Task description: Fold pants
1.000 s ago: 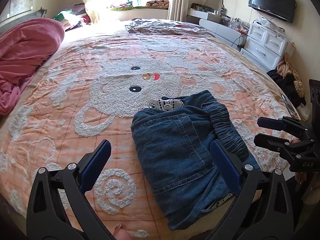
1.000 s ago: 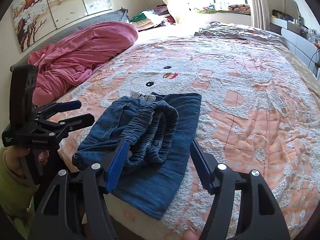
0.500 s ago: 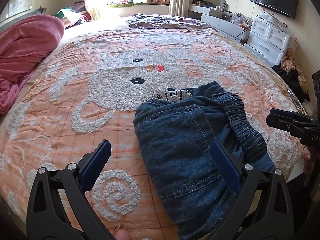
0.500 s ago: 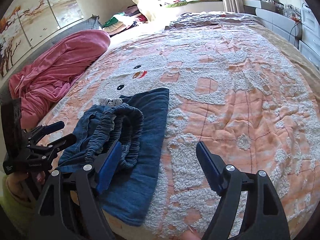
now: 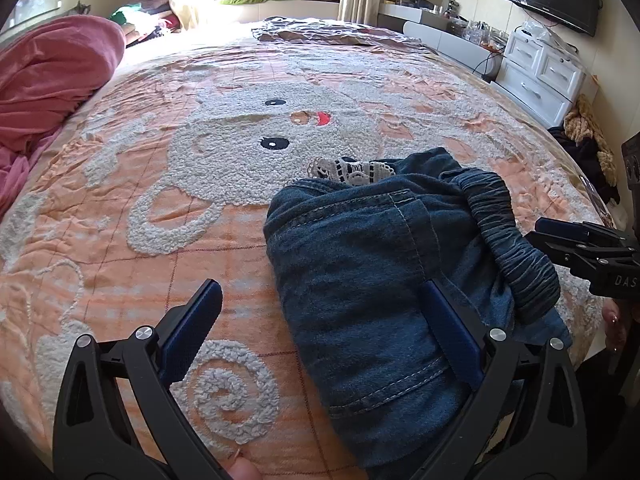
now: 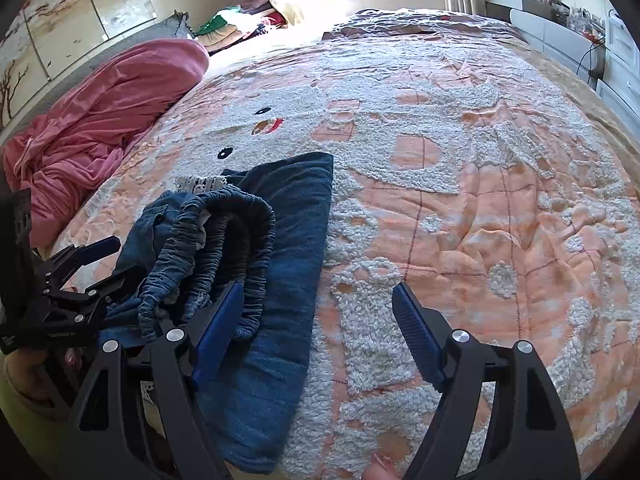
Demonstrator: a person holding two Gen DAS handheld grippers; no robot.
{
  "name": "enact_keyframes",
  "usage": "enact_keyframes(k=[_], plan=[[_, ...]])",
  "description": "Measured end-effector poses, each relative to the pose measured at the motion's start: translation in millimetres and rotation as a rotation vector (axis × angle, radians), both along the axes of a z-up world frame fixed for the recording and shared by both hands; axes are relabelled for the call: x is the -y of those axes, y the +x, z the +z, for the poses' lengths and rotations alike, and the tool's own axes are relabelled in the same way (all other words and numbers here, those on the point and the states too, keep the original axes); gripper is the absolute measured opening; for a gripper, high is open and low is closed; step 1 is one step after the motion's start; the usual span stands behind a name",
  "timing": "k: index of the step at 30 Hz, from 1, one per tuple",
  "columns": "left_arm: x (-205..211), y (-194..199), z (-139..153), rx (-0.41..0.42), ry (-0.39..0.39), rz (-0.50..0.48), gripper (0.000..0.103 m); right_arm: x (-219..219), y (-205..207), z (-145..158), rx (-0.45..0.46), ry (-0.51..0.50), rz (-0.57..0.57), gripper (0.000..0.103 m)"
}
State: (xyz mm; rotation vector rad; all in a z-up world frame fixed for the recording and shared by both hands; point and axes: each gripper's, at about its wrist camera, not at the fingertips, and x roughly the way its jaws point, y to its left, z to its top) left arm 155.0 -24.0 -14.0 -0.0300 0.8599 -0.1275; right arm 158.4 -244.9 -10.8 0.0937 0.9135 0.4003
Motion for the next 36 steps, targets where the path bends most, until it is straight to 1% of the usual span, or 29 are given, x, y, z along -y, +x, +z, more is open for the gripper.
enact_keyframes(k=[6, 8, 10, 12, 13, 14, 16, 20, 25, 27, 28, 29, 31, 33, 34, 36], plan=[[-2, 3, -7, -0.012, -0.026, -0.001, 0.093, -8, 7, -7, -0.015, -0.013, 0.019, 0.074], [-3, 4, -10, -0.018, -0.038, -0.001, 0.093, -12, 8, -11, -0.023, -0.020, 0.034, 0.065], [-4, 4, -12, -0.023, -0.051, 0.000, 0.093, -15, 11, -14, -0.038, -0.014, 0.039, 0.062], [-5, 4, -13, -0.028, -0.065, 0.002, 0.093, -14, 13, -16, -0.047, 0.003, 0.036, 0.062], [-5, 4, -14, -0.030, -0.071, 0.001, 0.093, -13, 14, -16, -0.050, 0.013, 0.035, 0.060], [-6, 5, -15, -0.034, -0.081, 0.001, 0.093, -13, 14, -16, -0.050, 0.022, 0.039, 0.053], [-7, 5, -16, -0.045, -0.103, 0.001, 0.093, -14, 13, -14, -0.048, 0.035, 0.047, 0.048], [-10, 6, -20, -0.068, -0.147, 0.008, 0.093, -18, 16, -17, -0.054, 0.024, 0.058, 0.046], [-3, 8, -19, -0.082, -0.154, -0.005, 0.093, -16, 24, -23, -0.086, 0.070, 0.042, 0.046], [-1, 8, -19, -0.088, -0.154, -0.010, 0.091, -17, 26, -24, -0.089, 0.094, 0.064, 0.034], [-1, 8, -18, -0.091, -0.161, -0.017, 0.087, -18, 27, -24, -0.098, 0.119, 0.078, 0.027], [0, 7, -17, -0.092, -0.166, -0.022, 0.081, -19, 27, -24, -0.095, 0.120, 0.081, 0.026], [3, 6, -15, -0.095, -0.168, -0.042, 0.074, -19, 28, -24, -0.093, 0.118, 0.082, 0.026], [6, 7, -15, -0.093, -0.154, -0.049, 0.073, -16, 30, -27, -0.104, 0.140, 0.060, 0.032], [6, 8, -16, -0.097, -0.156, -0.049, 0.073, -16, 32, -29, -0.114, 0.147, 0.056, 0.032], [6, 10, -19, -0.100, -0.168, -0.048, 0.066, -18, 33, -29, -0.115, 0.148, 0.061, 0.031]])
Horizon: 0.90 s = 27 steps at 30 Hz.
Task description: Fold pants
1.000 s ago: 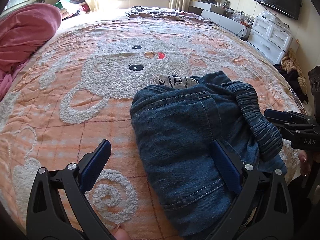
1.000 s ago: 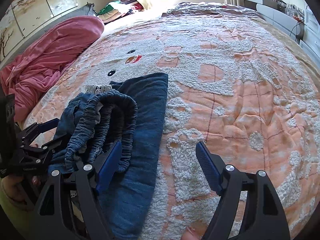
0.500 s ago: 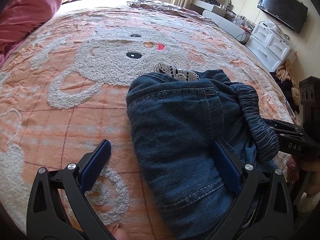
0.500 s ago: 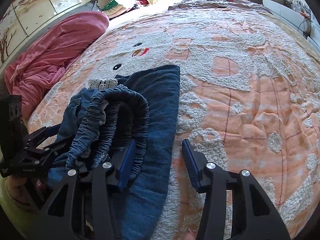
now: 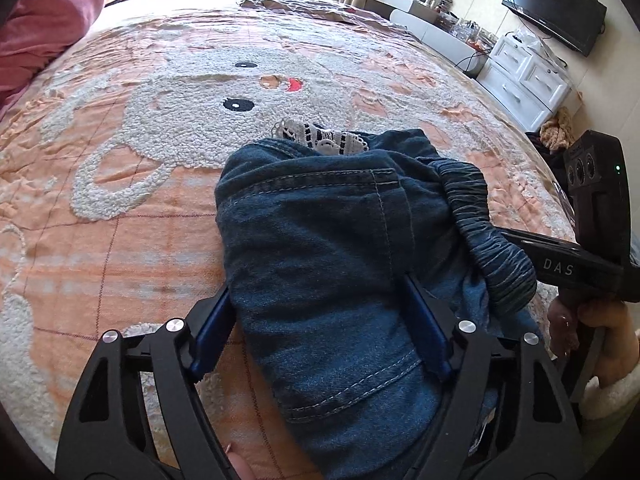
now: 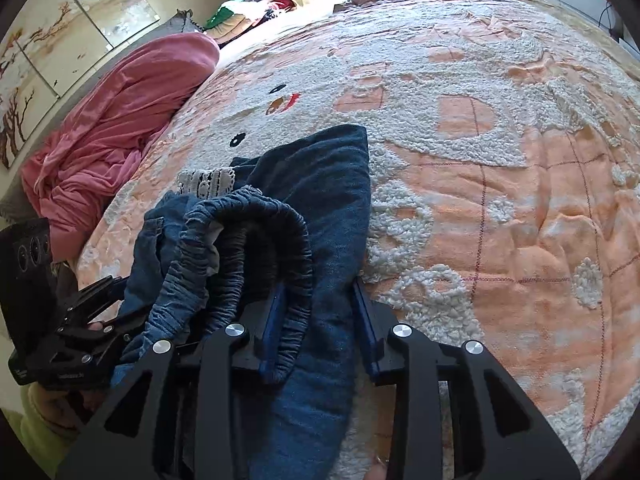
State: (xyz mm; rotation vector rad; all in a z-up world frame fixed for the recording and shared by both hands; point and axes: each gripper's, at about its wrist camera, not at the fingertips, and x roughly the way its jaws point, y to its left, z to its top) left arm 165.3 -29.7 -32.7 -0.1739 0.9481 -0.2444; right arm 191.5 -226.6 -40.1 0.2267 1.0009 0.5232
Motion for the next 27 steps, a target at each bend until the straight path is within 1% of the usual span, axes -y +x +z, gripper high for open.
enact_keyframes(k=[1, 2, 3, 4, 5, 7, 11, 15, 18, 21, 27], plan=[[1, 0, 0, 0.005, -0.010, -0.008, 0.052, -2, 0, 1, 0.002, -0.005, 0.002, 0.026], [3, 0, 1, 0.013, -0.013, -0.013, 0.044, -3, -1, 2, 0.005, 0.003, 0.007, 0.017], [6, -2, 4, 0.029, 0.003, -0.013, 0.042, -5, -3, 5, 0.024, 0.002, 0.007, 0.015], [9, -3, 6, 0.041, 0.009, -0.020, 0.034, -8, -6, 8, 0.051, -0.018, 0.007, 0.013], [10, -4, 8, 0.049, 0.008, -0.020, 0.029, -11, -9, 12, 0.079, -0.037, 0.013, 0.012], [9, -5, 12, 0.060, -0.001, -0.020, 0.025, -15, -13, 19, 0.116, -0.052, 0.013, 0.011], [5, -7, 21, 0.082, -0.026, -0.024, 0.022, -18, -17, 28, 0.162, -0.066, 0.004, 0.010], [5, -5, 31, 0.113, -0.026, -0.033, 0.021, -29, -17, 40, 0.213, -0.076, 0.015, 0.009], [3, 1, 39, 0.136, -0.002, -0.034, 0.021, -38, -11, 49, 0.245, -0.086, 0.023, 0.009], [-4, 11, 47, 0.159, 0.011, -0.027, 0.021, -46, -1, 57, 0.262, -0.073, 0.022, 0.009], [-20, 36, 55, 0.174, 0.031, -0.008, 0.021, -69, 21, 77, 0.329, -0.081, 0.037, 0.008]])
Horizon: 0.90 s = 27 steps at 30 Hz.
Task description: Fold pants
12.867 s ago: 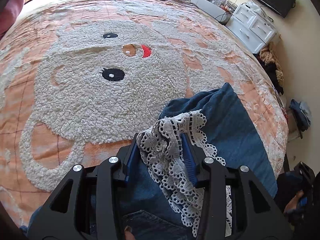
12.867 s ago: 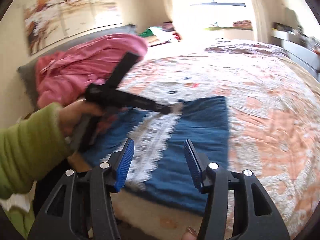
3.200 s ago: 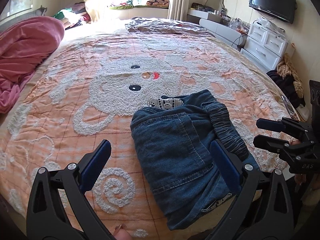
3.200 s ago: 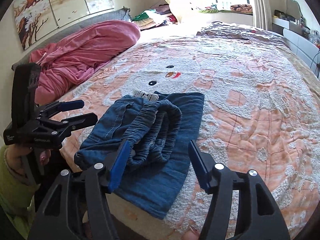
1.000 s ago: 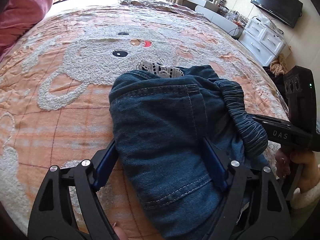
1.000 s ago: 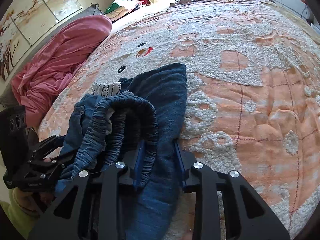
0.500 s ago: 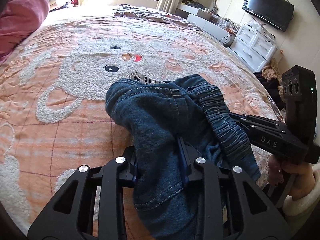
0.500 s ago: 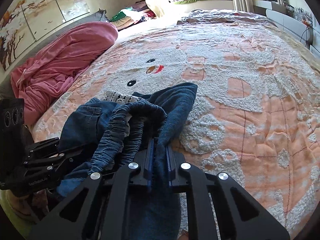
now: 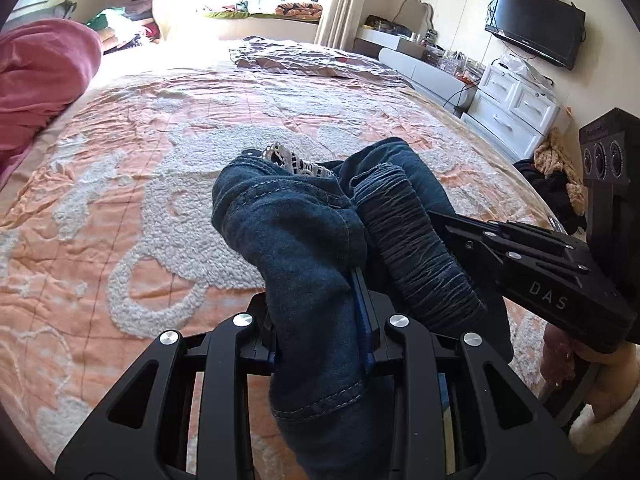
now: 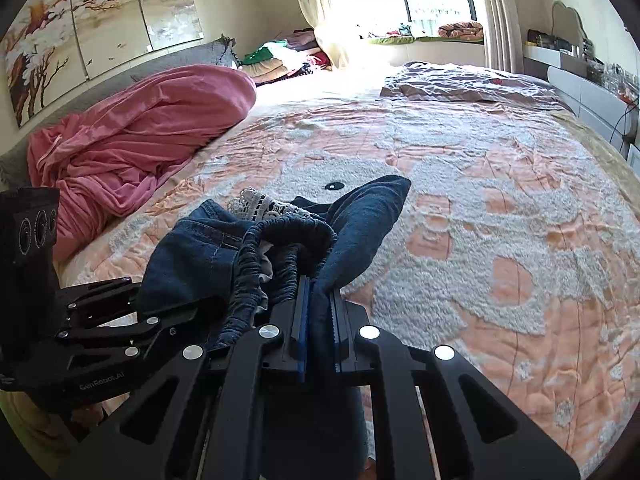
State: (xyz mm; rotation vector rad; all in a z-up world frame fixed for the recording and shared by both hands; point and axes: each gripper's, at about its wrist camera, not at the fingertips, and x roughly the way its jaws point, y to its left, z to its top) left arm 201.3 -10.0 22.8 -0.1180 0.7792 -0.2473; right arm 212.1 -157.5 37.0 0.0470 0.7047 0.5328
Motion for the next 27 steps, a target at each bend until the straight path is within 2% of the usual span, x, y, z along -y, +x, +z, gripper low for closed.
enact_keyframes(k=[14, 19, 23, 27], plan=[[-19, 50, -8, 0.009, 0.014, 0.032, 0.021, -30, 56, -3, 0.016, -0.041, 0.002, 0.006], [-18, 67, -17, 0.018, 0.068, 0.057, 0.021, -31, 77, -10, 0.007, -0.044, -0.005, 0.006], [-19, 72, -29, -0.010, 0.095, 0.076, 0.021, -31, 88, -25, -0.056, -0.074, -0.039, 0.006], [-23, 73, -34, -0.038, 0.087, 0.089, 0.026, -17, 98, -40, -0.166, -0.092, -0.121, 0.008]])
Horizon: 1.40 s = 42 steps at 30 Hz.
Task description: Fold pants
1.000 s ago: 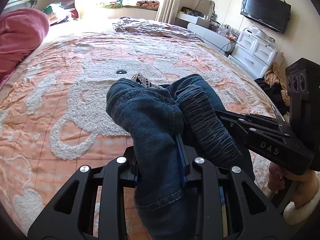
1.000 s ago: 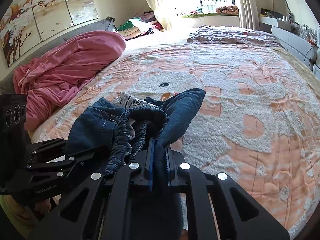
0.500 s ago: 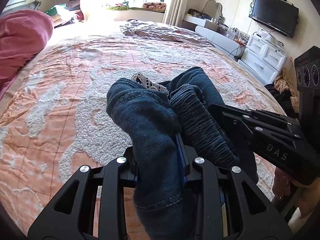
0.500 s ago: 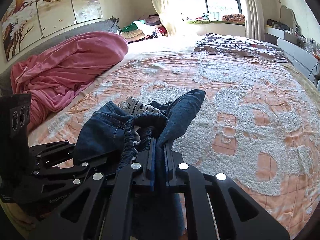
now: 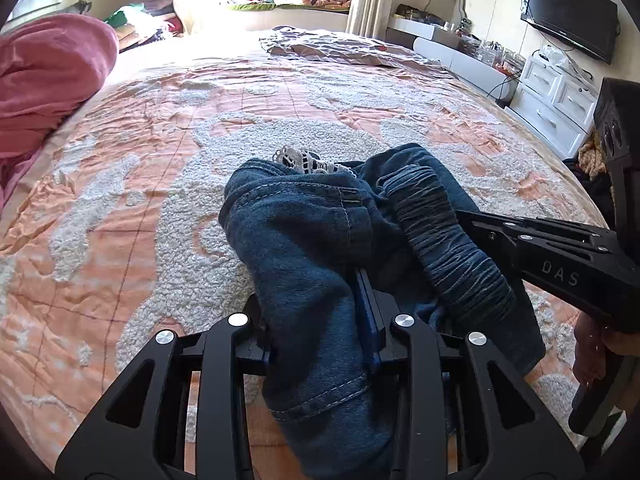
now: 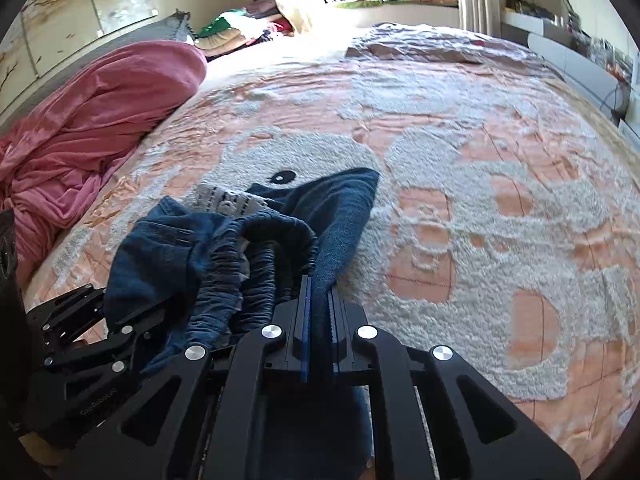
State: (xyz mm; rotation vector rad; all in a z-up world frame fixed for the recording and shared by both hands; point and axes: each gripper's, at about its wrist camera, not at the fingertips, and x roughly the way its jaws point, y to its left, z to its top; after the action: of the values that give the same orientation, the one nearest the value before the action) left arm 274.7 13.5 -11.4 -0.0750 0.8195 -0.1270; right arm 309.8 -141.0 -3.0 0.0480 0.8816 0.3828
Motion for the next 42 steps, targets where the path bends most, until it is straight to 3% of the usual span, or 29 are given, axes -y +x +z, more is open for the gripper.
enact_keyframes(k=[3, 5, 12, 14, 18, 23, 28, 42], plan=[[-2, 0, -3, -0.007, -0.006, 0.005, 0.029, 8, 5, -14, -0.074, -0.027, -0.043, 0.010], [-2, -1, -3, -0.008, -0.006, 0.006, 0.029, 9, 6, -24, -0.101, -0.049, -0.058, 0.020], [-3, -2, -4, -0.009, -0.013, 0.008, 0.031, 8, 2, -29, -0.072, -0.087, -0.060, 0.029], [-4, -3, -3, -0.007, -0.018, 0.008, 0.034, 12, 1, -26, -0.064, -0.085, -0.068, 0.046], [-5, -6, -2, -0.004, -0.027, 0.007, 0.040, 24, -3, -18, -0.060, -0.050, -0.085, 0.053], [-2, -10, 1, 0.002, -0.028, -0.001, 0.046, 27, -18, -10, -0.037, -0.063, -0.070, 0.070], [-3, -17, 4, 0.002, -0.047, -0.006, 0.055, 32, -30, -5, -0.002, -0.081, -0.065, 0.077], [-8, -49, 25, 0.045, -0.039, 0.022, 0.077, 54, -54, 22, 0.074, 0.015, -0.080, 0.094]])
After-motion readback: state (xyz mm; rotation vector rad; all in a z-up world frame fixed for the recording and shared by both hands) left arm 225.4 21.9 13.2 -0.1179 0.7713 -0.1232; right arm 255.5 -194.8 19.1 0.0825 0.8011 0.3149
